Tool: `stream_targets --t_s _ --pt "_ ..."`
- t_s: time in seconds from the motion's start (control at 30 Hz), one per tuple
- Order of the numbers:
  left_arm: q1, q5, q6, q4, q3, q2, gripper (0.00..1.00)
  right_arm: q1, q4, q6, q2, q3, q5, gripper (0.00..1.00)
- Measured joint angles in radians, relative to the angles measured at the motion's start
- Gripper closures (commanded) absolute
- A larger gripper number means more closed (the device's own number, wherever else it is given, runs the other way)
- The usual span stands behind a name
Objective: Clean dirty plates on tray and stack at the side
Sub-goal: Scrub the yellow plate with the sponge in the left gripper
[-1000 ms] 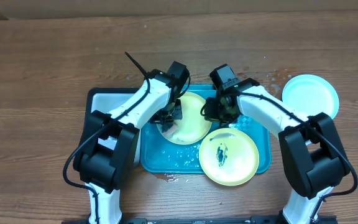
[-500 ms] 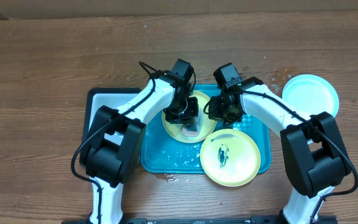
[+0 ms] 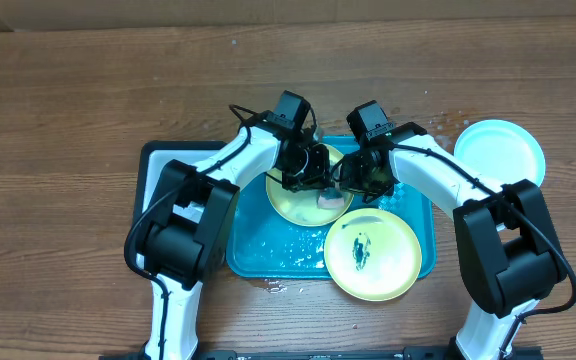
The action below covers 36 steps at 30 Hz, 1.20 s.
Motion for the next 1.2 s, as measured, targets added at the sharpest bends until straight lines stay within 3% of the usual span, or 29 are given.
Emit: stream_targets --t_s 0.33,0.87,1.0,1.2 --pt "0.031 -0.103 -0.042 -0.1 0.032 -0.003 0.96 0.014 -0.001 0.02 0.0 0.001 -0.048 0.96" --pt "0.075 -0.573 0.03 -0.388 0.151 -0.01 0.96 0.019 -0.005 0.021 0.0 0.01 -0.077 0.96" --pt "0.081 -0.564 0.103 -0.465 0.154 -0.008 0.96 0.022 -0.011 0.02 0.0 0.01 -0.089 0.96" --pt "0.111 -0.403 0.277 -0.495 0.154 0.004 0.96 0.02 -0.023 0.019 0.0 0.01 -0.081 0.96"
